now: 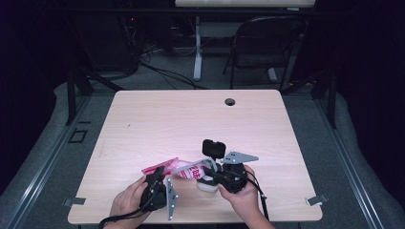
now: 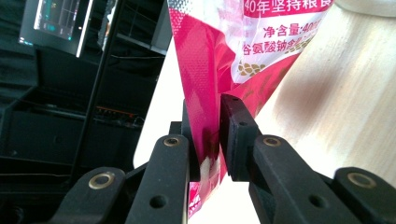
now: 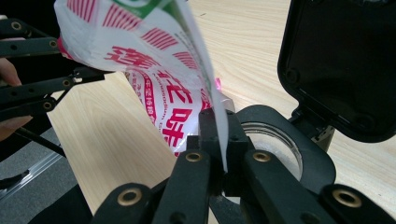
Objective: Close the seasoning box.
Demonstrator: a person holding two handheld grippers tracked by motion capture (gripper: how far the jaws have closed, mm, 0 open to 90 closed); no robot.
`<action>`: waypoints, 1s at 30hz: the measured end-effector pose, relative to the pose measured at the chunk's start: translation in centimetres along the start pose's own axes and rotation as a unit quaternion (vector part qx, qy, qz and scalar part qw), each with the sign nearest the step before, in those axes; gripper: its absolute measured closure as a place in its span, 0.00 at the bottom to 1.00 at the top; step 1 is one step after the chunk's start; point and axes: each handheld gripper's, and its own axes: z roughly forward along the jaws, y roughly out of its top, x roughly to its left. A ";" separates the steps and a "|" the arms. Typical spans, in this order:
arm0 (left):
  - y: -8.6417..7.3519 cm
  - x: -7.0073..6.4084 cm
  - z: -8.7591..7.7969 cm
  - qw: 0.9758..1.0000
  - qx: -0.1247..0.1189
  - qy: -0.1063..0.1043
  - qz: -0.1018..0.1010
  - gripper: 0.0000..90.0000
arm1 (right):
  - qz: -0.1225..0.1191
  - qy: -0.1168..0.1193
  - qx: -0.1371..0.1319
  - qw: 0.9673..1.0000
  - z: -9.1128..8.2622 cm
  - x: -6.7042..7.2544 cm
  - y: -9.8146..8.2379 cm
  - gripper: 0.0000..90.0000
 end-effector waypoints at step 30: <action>-1.6 -1.6 0.6 0.998 -0.002 -0.046 -0.042 0.87 | -0.017 0.003 0.000 1.000 0.5 0.8 0.3 1.00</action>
